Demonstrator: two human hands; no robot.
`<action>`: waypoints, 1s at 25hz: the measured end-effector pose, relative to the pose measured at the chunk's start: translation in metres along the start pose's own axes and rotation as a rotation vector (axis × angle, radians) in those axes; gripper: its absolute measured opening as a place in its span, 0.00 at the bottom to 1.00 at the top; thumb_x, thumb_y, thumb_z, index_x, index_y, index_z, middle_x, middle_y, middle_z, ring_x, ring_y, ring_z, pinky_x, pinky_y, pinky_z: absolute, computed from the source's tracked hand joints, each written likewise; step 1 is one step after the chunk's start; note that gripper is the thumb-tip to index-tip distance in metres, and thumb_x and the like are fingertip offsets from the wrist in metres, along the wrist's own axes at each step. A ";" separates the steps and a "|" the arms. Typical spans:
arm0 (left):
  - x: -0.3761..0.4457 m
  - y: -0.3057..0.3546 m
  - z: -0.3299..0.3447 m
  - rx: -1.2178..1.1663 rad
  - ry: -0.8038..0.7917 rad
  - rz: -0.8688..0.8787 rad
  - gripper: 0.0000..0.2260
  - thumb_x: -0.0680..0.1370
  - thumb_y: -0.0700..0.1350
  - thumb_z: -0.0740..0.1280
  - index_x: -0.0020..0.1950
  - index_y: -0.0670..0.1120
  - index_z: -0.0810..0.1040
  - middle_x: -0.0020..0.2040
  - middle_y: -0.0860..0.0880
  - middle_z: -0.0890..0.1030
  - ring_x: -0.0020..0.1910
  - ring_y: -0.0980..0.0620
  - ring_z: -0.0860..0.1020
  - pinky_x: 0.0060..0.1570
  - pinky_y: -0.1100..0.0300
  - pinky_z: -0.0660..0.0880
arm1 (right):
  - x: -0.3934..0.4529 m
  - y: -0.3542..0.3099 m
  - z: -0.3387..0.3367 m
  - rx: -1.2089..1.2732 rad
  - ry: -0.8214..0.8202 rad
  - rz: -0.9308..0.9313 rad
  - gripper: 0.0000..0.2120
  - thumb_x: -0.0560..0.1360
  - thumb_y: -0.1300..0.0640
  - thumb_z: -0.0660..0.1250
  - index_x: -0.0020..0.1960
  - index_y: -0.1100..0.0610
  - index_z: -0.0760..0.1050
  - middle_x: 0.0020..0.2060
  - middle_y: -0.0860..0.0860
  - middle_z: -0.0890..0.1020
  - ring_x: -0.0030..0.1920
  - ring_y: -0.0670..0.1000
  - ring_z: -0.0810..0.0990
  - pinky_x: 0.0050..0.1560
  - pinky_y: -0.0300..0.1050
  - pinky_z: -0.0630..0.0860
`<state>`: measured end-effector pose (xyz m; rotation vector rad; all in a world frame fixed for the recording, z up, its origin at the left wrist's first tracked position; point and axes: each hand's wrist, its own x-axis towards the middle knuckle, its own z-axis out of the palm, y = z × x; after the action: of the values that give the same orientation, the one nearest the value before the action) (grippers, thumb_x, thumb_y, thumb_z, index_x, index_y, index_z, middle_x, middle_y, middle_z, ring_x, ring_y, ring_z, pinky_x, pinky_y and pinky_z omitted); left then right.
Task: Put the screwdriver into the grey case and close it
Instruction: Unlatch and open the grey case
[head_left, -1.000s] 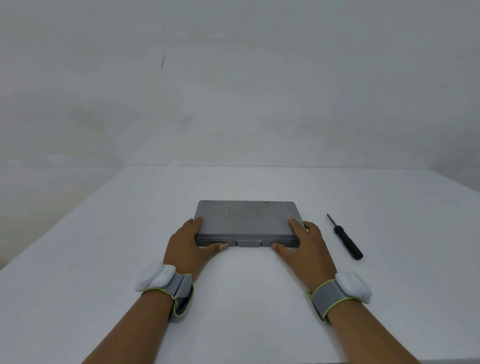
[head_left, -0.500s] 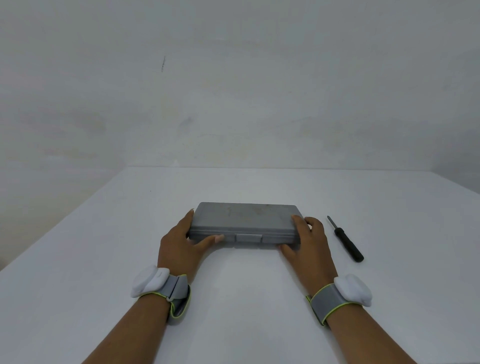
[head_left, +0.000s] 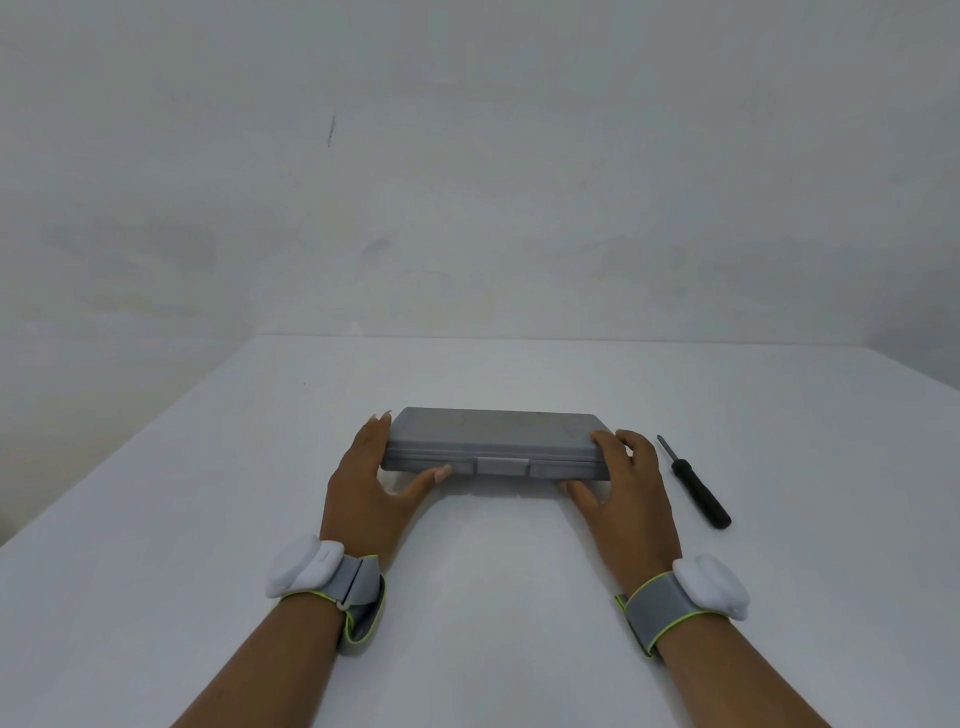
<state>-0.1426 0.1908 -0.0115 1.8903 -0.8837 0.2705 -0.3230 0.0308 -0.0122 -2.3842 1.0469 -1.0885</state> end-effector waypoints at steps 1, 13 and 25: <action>0.000 0.001 0.001 0.045 -0.014 0.031 0.38 0.65 0.52 0.77 0.71 0.45 0.65 0.73 0.43 0.67 0.71 0.45 0.66 0.70 0.53 0.62 | 0.001 0.000 0.000 -0.003 0.003 0.000 0.24 0.70 0.55 0.72 0.64 0.57 0.70 0.65 0.58 0.69 0.61 0.59 0.73 0.59 0.51 0.74; 0.024 0.054 0.025 0.489 -0.287 0.666 0.21 0.72 0.45 0.72 0.63 0.42 0.75 0.60 0.44 0.81 0.59 0.44 0.79 0.68 0.40 0.64 | 0.003 -0.004 -0.005 -0.046 0.072 -0.027 0.25 0.70 0.57 0.73 0.64 0.59 0.71 0.62 0.60 0.73 0.56 0.61 0.76 0.55 0.56 0.77; 0.036 0.058 0.030 0.510 -0.165 0.889 0.20 0.61 0.45 0.80 0.50 0.40 0.83 0.44 0.45 0.87 0.39 0.46 0.85 0.37 0.56 0.83 | 0.023 -0.028 -0.005 -0.473 0.061 -0.453 0.23 0.64 0.60 0.76 0.58 0.56 0.78 0.49 0.57 0.84 0.52 0.60 0.82 0.57 0.63 0.74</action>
<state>-0.1623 0.1347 0.0332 1.8585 -1.8815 0.9553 -0.3022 0.0332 0.0183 -3.0953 0.8779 -1.1592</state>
